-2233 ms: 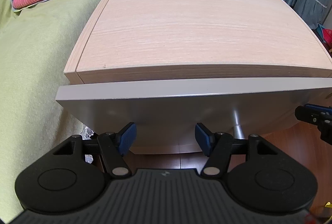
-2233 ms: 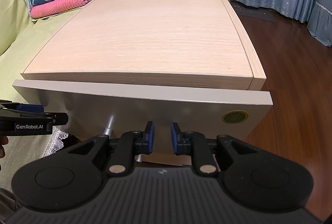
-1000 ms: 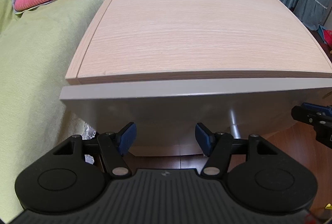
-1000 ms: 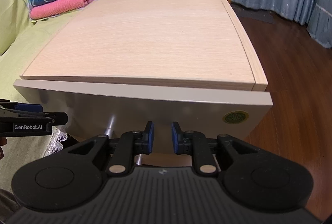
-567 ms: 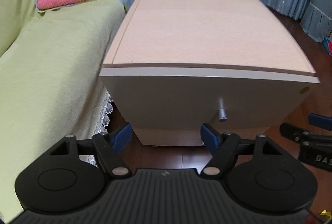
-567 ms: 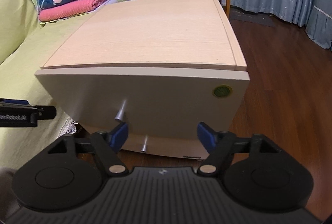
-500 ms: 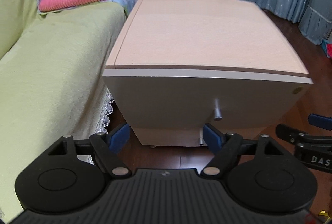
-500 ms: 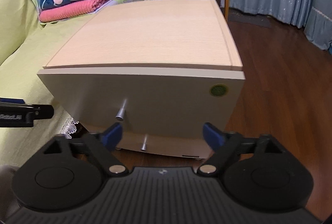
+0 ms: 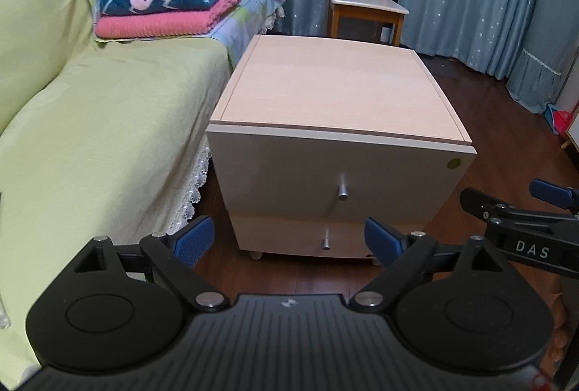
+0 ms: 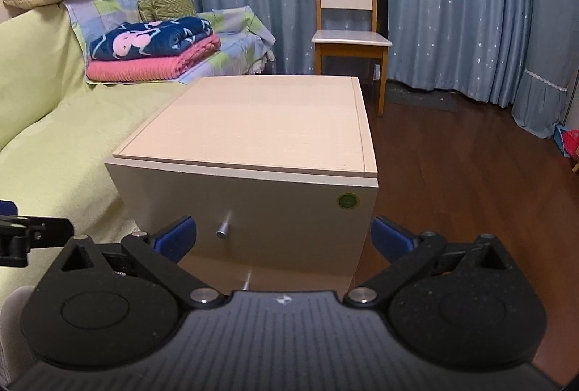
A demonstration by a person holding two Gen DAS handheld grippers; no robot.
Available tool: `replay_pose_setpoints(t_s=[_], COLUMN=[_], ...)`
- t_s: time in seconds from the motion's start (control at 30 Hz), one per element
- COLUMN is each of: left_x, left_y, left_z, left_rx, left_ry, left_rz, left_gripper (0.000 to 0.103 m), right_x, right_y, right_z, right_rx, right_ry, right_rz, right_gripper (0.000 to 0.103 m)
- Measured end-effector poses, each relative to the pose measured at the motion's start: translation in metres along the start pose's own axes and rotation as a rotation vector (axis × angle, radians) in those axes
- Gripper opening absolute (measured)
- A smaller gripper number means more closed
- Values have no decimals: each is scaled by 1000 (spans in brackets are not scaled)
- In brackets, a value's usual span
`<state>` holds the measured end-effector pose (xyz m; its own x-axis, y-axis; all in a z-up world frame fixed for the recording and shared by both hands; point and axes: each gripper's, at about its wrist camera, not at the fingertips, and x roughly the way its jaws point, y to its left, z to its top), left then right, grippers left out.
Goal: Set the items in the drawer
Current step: 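Pull the right gripper back away from the closed drawer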
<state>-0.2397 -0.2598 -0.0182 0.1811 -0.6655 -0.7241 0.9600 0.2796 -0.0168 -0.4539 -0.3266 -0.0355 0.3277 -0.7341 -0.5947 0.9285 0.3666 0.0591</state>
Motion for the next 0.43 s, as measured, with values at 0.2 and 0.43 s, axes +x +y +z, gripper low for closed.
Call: replay_pose_setpoints(t_s=[0.2, 0.43], left_x=[-19, -25], left_y=[-4, -6], left_z=[-12, -10], left_rx=[7, 14], left_ry=[-13, -47], left_rz=[24, 23], left_gripper=[92, 100], right_x=[-17, -26], right_y=[1, -4], right_z=[-9, -12], right_rx=[-19, -10], right_ry=[-14, -24], right_rz=[17, 9], right_gripper=[102, 102])
